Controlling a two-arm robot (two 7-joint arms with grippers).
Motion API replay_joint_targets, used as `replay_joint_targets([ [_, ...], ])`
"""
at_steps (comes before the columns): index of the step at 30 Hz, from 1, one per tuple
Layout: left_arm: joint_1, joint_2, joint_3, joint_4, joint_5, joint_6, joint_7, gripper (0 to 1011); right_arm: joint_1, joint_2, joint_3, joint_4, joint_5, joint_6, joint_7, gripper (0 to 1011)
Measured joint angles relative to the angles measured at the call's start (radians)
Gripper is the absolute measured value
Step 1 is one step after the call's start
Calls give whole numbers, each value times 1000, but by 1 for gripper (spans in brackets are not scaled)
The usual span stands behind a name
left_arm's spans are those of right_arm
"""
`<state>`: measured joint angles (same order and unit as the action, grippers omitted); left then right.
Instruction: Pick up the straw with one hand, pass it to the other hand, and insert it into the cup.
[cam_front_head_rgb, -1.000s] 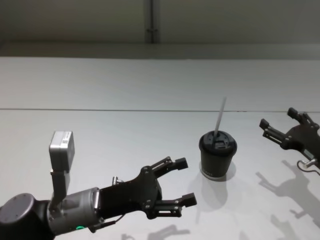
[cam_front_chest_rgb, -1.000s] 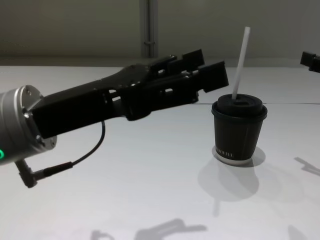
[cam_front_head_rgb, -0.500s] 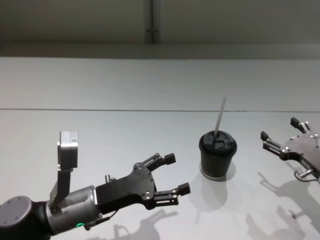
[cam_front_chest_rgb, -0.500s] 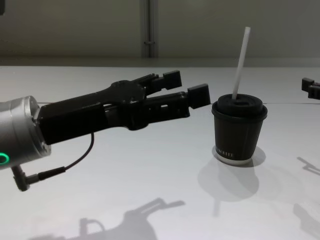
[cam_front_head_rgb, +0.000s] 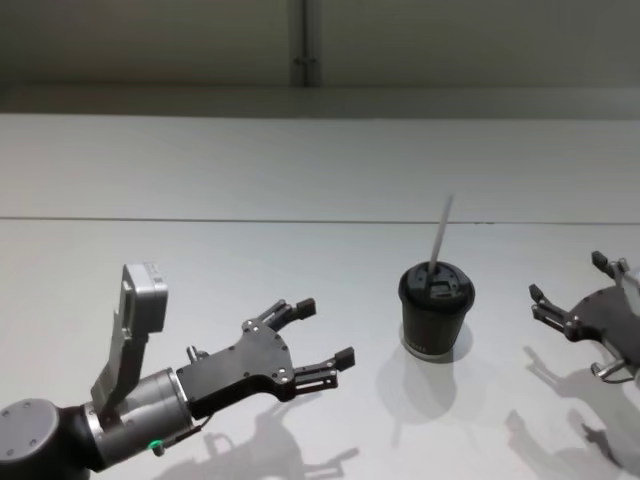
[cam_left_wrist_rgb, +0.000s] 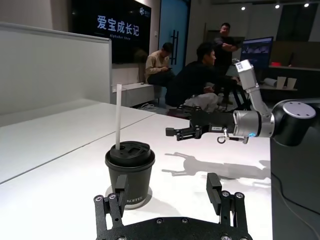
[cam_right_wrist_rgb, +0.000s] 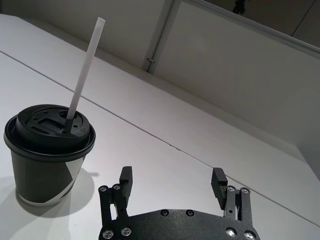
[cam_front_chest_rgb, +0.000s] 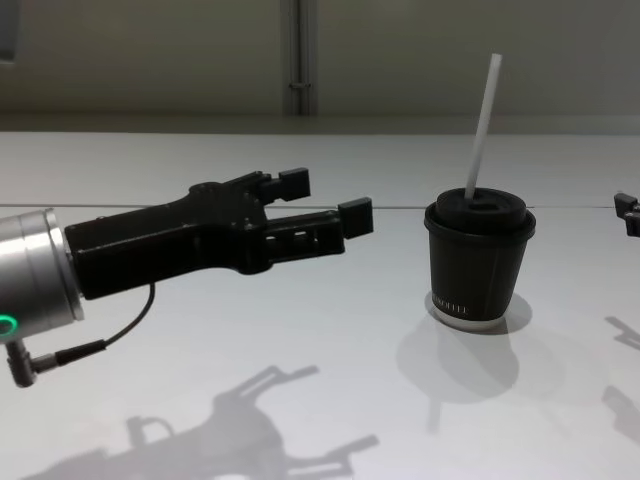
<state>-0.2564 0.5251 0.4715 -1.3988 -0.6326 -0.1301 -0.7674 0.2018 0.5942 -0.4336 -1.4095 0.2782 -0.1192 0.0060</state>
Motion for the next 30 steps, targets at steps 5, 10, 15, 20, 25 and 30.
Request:
replay_joint_targets([
  [5, 4, 6, -2, -1, 28, 1, 59, 1002, -2, 8, -14, -2, -19, -1, -26, 1001],
  [10, 9, 13, -3, -2, 61, 2, 128, 1001, -2, 10, -18, -3, -23, -1, -34, 1001],
  [15, 14, 19, -5, -4, 90, 3, 189, 1002, -2, 10, -18, -3, -24, -1, -34, 1001],
  [20, 19, 27, -6, -5, 123, 3, 259, 1001, -2, 10, -18, -3, -24, -1, -34, 1001],
  [25, 24, 34, -8, -6, 157, 4, 331, 1002, -2, 10, -18, -3, -24, -1, -34, 1001],
  [30, 28, 40, -10, -7, 185, 5, 390, 1002, -2, 10, -18, -3, -24, -1, -34, 1001],
])
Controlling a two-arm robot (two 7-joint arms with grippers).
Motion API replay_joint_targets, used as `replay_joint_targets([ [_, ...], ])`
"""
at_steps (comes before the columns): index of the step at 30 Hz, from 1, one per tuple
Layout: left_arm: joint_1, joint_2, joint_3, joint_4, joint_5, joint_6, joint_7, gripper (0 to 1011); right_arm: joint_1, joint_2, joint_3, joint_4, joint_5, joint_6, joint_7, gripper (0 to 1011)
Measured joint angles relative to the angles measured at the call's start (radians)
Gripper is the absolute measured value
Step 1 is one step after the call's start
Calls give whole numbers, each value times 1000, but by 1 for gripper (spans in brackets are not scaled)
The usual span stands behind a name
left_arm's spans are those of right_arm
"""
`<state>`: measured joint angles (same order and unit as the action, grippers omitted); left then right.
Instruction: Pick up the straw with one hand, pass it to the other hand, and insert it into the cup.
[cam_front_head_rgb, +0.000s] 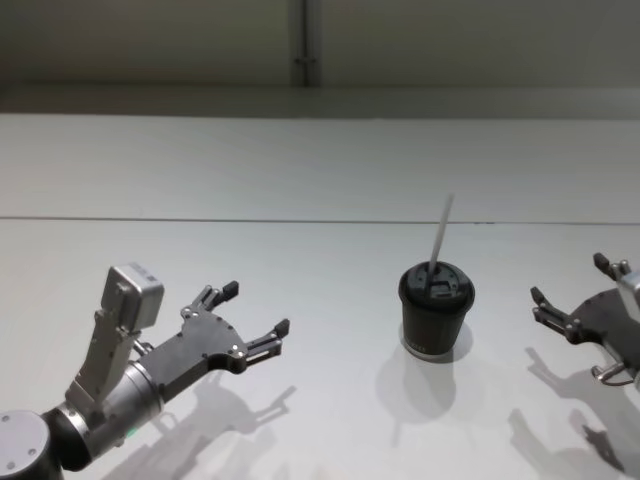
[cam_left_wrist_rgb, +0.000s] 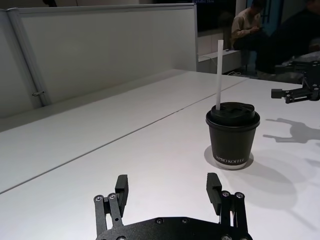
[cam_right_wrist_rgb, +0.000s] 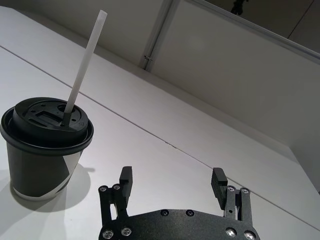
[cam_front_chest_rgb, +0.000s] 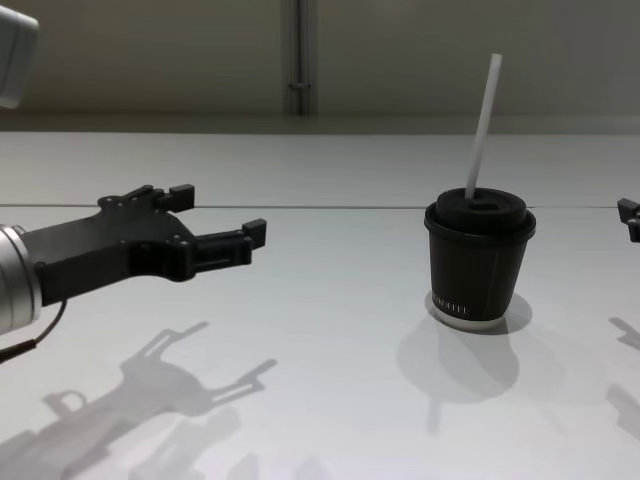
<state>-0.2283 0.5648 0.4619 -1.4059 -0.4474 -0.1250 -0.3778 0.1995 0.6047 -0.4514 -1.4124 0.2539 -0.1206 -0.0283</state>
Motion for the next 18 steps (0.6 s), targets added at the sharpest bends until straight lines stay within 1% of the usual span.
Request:
replay_joint_targets([
  [4, 4, 5, -1, -1, 23, 1, 50, 1001, 0, 0, 0, 0, 0, 0, 0, 1001],
  [7, 7, 10, -2, -2, 47, 1, 98, 1001, 0, 0, 0, 0, 0, 0, 0, 1001],
  [17, 16, 22, -5, -4, 103, 3, 217, 1001, 0, 0, 0, 0, 0, 0, 0, 1001],
  [18, 17, 24, -6, -4, 113, 3, 237, 1001, 0, 0, 0, 0, 0, 0, 0, 1001],
])
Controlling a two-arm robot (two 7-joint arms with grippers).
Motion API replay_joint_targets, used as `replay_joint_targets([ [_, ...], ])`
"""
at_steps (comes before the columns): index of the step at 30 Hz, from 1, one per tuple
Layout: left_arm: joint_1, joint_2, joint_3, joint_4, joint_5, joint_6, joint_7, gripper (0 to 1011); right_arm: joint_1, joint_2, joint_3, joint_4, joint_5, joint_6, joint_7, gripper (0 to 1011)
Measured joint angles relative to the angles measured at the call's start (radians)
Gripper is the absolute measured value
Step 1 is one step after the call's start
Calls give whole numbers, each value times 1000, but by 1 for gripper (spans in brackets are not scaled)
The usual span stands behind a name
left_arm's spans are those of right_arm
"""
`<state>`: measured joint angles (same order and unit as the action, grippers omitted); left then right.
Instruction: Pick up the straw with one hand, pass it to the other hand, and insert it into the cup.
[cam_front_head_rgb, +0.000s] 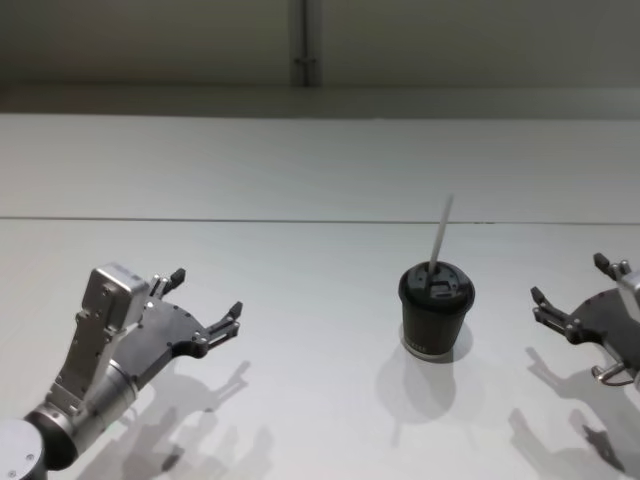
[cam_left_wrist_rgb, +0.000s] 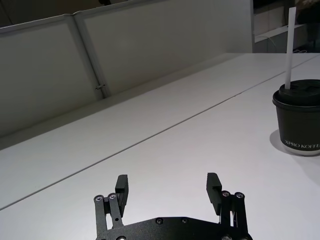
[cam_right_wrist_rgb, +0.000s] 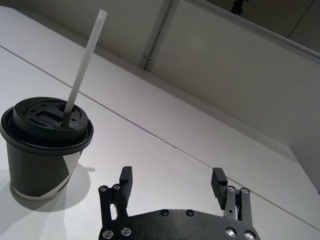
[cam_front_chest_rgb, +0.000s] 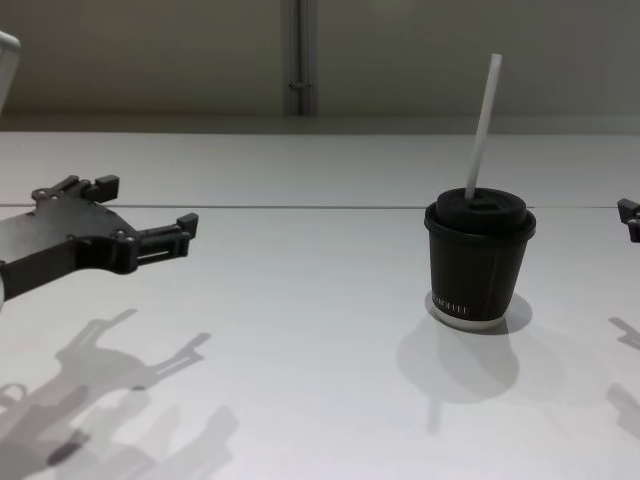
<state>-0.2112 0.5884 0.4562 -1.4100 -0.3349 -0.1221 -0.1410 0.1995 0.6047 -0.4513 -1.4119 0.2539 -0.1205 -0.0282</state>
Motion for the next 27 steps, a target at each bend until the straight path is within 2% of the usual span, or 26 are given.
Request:
replay_joint_targets([
  [5, 5, 7, -2, -1, 34, 1, 70, 1001, 0, 0, 0, 0, 0, 0, 0, 1001],
  [15, 12, 16, -4, -2, 76, 2, 161, 1002, 0, 0, 0, 0, 0, 0, 0, 1001],
  [27, 12, 17, -5, -3, 81, 2, 169, 1001, 0, 0, 0, 0, 0, 0, 0, 1001],
])
